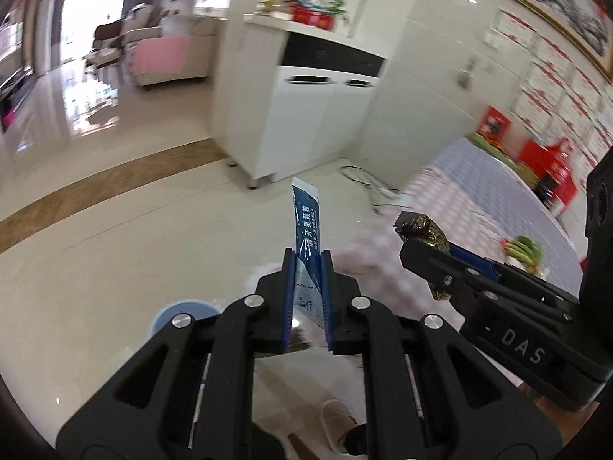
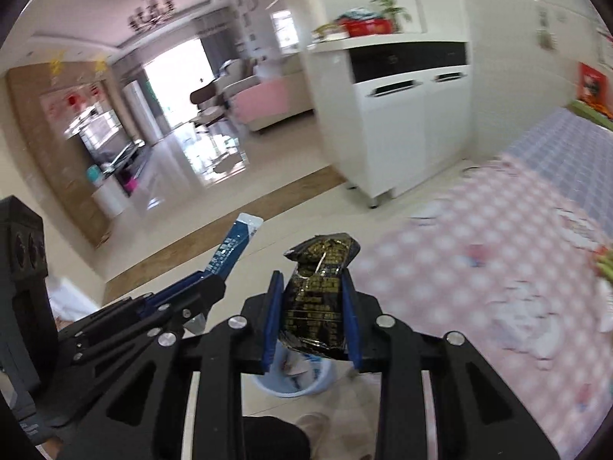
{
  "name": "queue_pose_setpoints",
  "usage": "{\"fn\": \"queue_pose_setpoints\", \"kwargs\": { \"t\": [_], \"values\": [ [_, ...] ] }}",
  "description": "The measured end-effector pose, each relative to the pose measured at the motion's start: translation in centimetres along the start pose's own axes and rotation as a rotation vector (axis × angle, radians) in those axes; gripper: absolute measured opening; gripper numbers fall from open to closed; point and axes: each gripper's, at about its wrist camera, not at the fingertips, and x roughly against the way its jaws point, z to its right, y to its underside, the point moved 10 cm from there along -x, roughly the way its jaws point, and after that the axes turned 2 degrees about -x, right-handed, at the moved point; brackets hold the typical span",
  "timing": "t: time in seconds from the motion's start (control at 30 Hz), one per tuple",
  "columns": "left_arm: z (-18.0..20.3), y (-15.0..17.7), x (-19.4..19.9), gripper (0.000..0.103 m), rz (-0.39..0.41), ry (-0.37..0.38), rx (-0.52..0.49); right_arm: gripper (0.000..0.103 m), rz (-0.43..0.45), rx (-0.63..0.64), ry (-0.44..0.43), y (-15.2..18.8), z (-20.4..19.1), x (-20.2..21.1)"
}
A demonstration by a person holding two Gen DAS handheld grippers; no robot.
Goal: Collect trash
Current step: 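Carry both items over the blue bin and open both tools to drop them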
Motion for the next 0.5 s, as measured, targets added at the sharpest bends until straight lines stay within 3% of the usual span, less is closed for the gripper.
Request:
{"fn": "queue_pose_setpoints", "kwargs": {
  "t": [0.27,0.5],
  "values": [
    [-8.4,0.6,-0.1,0.013,-0.018,-0.159,0.071,0.029,-0.054,0.088,-0.05,1.1,-7.0,-4.7],
    [-11.9,1.2,-1.9,0.013,-0.045,-0.182,0.114,0.029,-0.067,0.111,-0.058,1.3,-9.0,-7.4]
  ]
}}
